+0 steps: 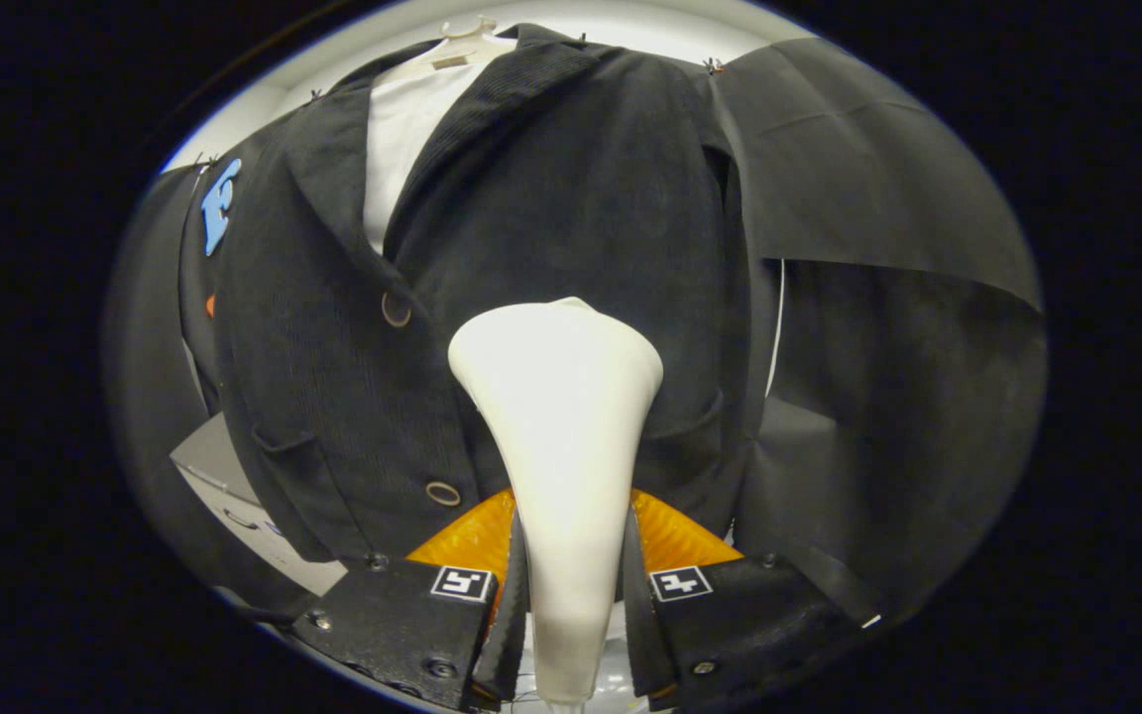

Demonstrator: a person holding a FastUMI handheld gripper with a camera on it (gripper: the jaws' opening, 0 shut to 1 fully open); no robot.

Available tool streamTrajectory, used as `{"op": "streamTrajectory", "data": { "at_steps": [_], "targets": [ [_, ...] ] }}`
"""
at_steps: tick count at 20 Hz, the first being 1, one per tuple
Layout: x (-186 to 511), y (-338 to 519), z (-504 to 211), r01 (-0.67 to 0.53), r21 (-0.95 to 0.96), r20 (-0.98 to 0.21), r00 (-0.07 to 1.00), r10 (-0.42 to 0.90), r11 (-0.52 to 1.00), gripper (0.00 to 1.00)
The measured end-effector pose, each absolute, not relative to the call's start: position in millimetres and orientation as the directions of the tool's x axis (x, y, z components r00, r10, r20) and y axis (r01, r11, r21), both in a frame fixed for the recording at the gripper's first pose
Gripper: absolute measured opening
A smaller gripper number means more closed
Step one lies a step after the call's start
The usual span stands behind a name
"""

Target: Iron the clothes twice with a garment steamer, once on the left side and once on the right side.

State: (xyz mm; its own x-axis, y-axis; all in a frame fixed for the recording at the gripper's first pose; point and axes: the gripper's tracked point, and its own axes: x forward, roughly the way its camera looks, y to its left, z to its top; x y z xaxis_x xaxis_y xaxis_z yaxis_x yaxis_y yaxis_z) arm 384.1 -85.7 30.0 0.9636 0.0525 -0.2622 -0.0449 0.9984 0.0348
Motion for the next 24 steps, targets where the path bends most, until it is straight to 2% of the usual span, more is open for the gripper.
{"op": "streamTrajectory", "data": {
  "at_steps": [12,24],
  "targets": [
    [391,-90,-34,-0.07,0.003,-0.309,0.949,0.067,0.998,0.45],
    [377,-102,-117,-0.118,0.028,-0.444,0.888,0.118,0.993,0.45]
  ]
}}
